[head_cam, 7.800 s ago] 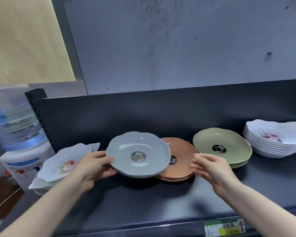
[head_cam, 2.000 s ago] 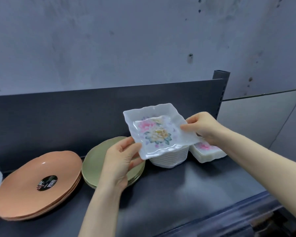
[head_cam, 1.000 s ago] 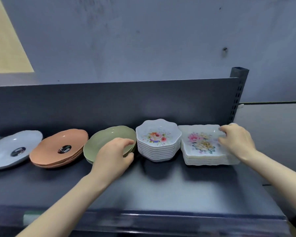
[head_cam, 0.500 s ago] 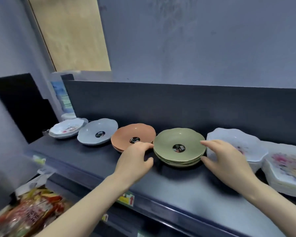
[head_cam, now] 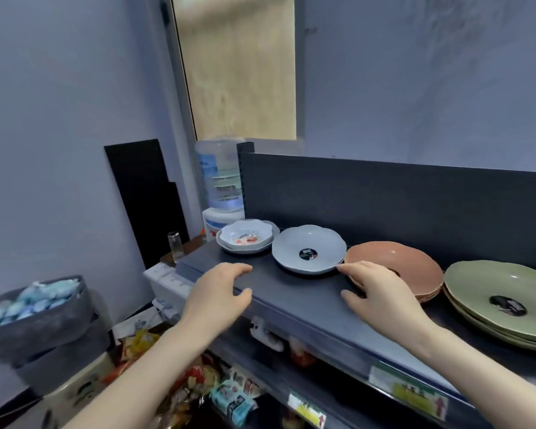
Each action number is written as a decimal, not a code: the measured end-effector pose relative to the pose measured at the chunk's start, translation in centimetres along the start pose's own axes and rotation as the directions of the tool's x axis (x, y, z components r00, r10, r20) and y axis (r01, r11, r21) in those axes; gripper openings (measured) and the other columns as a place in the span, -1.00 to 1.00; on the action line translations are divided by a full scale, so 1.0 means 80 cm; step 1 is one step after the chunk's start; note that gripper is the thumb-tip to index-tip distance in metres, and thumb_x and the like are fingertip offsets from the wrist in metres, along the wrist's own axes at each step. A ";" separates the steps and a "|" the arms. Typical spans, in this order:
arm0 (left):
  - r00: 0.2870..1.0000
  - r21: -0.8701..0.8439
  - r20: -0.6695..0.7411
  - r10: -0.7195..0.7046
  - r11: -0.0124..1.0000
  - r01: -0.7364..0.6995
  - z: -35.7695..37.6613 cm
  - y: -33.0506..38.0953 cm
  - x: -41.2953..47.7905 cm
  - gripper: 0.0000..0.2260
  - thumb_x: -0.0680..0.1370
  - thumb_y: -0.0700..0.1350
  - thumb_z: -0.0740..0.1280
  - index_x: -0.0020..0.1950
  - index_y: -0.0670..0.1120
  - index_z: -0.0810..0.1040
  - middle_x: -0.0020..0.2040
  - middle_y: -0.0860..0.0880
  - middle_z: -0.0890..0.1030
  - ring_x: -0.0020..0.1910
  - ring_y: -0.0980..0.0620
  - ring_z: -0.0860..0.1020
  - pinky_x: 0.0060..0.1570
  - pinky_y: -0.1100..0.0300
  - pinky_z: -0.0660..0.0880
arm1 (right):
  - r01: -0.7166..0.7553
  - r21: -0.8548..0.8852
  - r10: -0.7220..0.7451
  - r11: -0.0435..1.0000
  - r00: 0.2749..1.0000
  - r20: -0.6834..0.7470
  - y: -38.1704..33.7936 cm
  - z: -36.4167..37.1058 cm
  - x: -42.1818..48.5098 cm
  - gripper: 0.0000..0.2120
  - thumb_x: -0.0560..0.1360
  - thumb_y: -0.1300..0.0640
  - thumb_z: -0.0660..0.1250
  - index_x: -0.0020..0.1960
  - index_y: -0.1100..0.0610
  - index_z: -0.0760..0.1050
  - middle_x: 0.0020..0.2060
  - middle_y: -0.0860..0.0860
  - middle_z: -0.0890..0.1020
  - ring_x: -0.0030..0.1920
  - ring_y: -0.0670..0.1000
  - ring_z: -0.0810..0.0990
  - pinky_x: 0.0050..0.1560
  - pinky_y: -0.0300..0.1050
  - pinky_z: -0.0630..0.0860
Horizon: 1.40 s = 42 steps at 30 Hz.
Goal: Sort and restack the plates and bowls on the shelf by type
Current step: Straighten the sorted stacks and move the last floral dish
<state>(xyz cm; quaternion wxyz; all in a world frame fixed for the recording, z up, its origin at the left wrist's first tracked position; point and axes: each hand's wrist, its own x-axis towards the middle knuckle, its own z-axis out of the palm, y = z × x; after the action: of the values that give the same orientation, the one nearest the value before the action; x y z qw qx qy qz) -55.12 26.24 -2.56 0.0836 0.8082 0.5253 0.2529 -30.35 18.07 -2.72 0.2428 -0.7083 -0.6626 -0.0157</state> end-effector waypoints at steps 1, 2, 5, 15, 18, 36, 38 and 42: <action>1.000 -0.004 -0.004 -0.014 1.000 0.014 -0.004 -0.017 0.002 -0.59 0.48 -0.05 0.31 0.34 0.09 0.47 0.28 0.11 0.53 0.23 0.12 0.50 0.23 0.16 0.44 | 0.004 0.006 -0.004 1.000 1.000 0.013 -0.013 0.011 0.006 -0.54 0.48 0.11 0.32 0.38 0.02 0.45 0.26 -0.06 0.56 0.28 0.02 0.49 0.21 -0.11 0.42; 1.000 -0.012 -0.004 -0.028 1.000 0.028 -0.007 -0.032 0.004 -0.60 0.48 -0.06 0.31 0.33 0.08 0.48 0.27 0.10 0.54 0.22 0.12 0.50 0.23 0.16 0.44 | 0.006 0.011 -0.006 1.000 0.999 0.032 -0.024 0.021 0.011 -0.54 0.49 0.11 0.32 0.38 0.02 0.45 0.28 -0.07 0.55 0.30 0.01 0.48 0.23 -0.12 0.41; 0.997 -0.039 0.022 -0.068 0.997 0.069 -0.007 -0.066 0.015 -0.60 0.47 -0.05 0.32 0.32 0.09 0.49 0.25 0.12 0.55 0.23 0.14 0.50 0.23 0.14 0.45 | 0.009 0.010 -0.010 1.000 0.996 0.085 -0.045 0.041 0.030 -0.54 0.50 0.10 0.30 0.40 -0.01 0.43 0.33 -0.10 0.52 0.35 -0.03 0.45 0.30 -0.18 0.35; 0.987 -0.087 0.073 -0.143 0.985 0.149 0.024 -0.132 0.111 -0.61 0.46 -0.05 0.32 0.30 0.09 0.50 0.21 0.09 0.57 0.13 0.14 0.53 0.17 0.17 0.48 | -0.048 0.071 0.036 0.996 0.985 0.168 -0.053 0.102 0.149 -0.57 0.51 0.15 0.27 0.38 0.02 0.45 0.28 -0.09 0.55 0.29 -0.06 0.48 0.22 -0.19 0.42; 0.980 -0.077 0.076 -0.185 0.979 0.191 0.026 -0.152 0.149 -0.61 0.48 -0.07 0.33 0.32 0.06 0.50 0.21 0.08 0.57 0.14 0.13 0.54 0.19 0.17 0.47 | -0.069 0.111 0.049 0.991 0.983 0.176 -0.047 0.125 0.194 -0.57 0.51 0.14 0.28 0.38 0.00 0.44 0.26 -0.09 0.56 0.28 -0.07 0.49 0.21 -0.22 0.40; 0.919 -0.205 0.193 -0.344 0.902 0.381 0.086 -0.216 0.324 -0.45 0.44 -0.06 0.38 0.43 -0.03 0.36 0.23 0.00 0.54 0.05 0.06 0.57 0.04 0.21 0.46 | -0.176 0.099 0.147 0.979 0.957 0.250 -0.030 0.214 0.389 -0.68 0.45 0.23 0.23 0.17 0.01 0.49 -0.16 -0.08 0.51 -0.02 0.09 0.50 -0.18 -0.24 0.37; 0.909 -0.196 0.232 -0.346 0.899 0.393 0.091 -0.222 0.331 -0.42 0.44 -0.06 0.37 0.45 -0.05 0.32 0.25 0.00 0.53 0.09 0.05 0.56 0.03 0.22 0.44 | -0.201 0.073 0.173 0.977 0.944 0.282 -0.033 0.222 0.392 -0.53 0.47 0.22 0.23 0.38 0.10 0.42 0.04 0.04 0.58 0.08 0.08 0.53 -0.07 -0.18 0.36; 0.877 -0.331 0.318 -0.360 0.824 0.459 0.101 -0.232 0.344 -0.50 0.45 -0.15 0.36 0.38 -0.09 0.39 0.06 0.01 0.56 0.04 -0.03 0.57 0.01 0.09 0.55 | -0.297 0.054 0.269 0.953 0.917 0.295 -0.049 0.234 0.396 -0.50 0.50 0.25 0.23 0.44 0.11 0.36 0.23 0.07 0.52 0.22 0.07 0.50 0.05 -0.19 0.41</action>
<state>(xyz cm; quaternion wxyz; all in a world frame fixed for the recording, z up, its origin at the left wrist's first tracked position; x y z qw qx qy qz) -57.28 59.88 -8.13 0.3614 0.6659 0.6110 0.2295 -35.83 54.40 -7.08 0.1790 -0.7790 -0.5810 0.1537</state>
